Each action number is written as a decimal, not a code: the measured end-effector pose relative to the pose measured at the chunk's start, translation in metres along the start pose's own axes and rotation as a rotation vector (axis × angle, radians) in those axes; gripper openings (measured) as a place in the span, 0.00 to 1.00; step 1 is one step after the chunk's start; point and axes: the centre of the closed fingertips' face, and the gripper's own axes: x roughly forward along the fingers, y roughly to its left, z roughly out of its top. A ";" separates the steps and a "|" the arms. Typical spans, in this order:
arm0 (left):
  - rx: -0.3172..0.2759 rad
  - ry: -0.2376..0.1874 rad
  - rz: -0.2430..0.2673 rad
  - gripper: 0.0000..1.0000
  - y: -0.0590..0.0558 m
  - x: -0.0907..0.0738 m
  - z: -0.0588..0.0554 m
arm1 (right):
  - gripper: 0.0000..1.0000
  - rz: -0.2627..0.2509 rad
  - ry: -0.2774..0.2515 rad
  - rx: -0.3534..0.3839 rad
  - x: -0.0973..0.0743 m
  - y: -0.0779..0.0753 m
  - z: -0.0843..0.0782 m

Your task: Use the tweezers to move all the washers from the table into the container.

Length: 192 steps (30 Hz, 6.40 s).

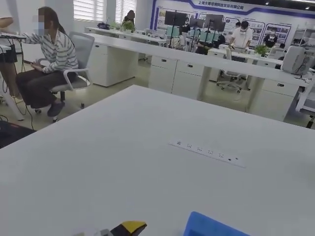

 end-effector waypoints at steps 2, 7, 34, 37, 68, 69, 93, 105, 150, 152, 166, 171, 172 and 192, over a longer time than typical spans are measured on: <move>0.001 0.000 0.001 0.79 0.000 0.000 0.000 | 0.03 -0.022 0.003 0.040 0.001 -0.014 -0.002; -0.001 0.000 0.002 0.79 0.000 0.000 0.000 | 0.03 -0.033 0.056 0.060 0.009 -0.023 -0.013; 0.000 0.003 0.009 0.78 0.003 0.000 0.000 | 0.03 -0.031 0.250 -0.034 0.045 -0.039 -0.029; -0.001 0.004 0.009 0.78 0.003 0.000 0.000 | 0.03 -0.033 0.253 -0.036 0.046 -0.040 -0.030; 0.002 0.002 0.002 0.77 0.001 0.000 0.000 | 0.03 -0.016 0.163 -0.071 0.024 -0.009 -0.018; 0.002 0.003 0.001 0.77 0.001 0.000 0.000 | 0.03 -0.015 0.156 -0.067 0.023 -0.008 -0.016; 0.005 0.015 -0.014 0.77 -0.003 0.000 -0.002 | 0.03 0.137 0.091 0.011 0.020 0.039 -0.015; 0.006 0.017 -0.012 0.77 -0.003 0.000 -0.003 | 0.03 0.167 0.197 -0.077 0.037 0.052 -0.050; -0.022 -0.031 -0.001 0.76 0.000 -0.001 0.006 | 0.04 0.118 -0.007 -0.208 0.051 0.060 -0.064; -0.022 -0.023 -0.001 0.76 0.000 0.000 0.004 | 0.03 0.129 -0.028 -0.211 0.050 0.061 -0.065; -0.043 -0.066 0.008 0.81 0.001 0.004 0.013 | 0.02 0.065 -0.089 -0.395 0.052 0.069 -0.065; -0.057 -0.065 0.025 0.81 0.005 0.005 0.012 | 0.02 0.048 -0.056 -0.531 0.055 0.075 -0.067; -0.060 -0.062 0.027 0.81 0.005 0.005 0.011 | 0.02 0.042 -0.056 -0.532 0.056 0.075 -0.067; -0.060 -0.021 0.039 0.79 0.008 0.007 0.004 | 0.03 0.043 -0.070 -0.375 0.053 0.064 -0.064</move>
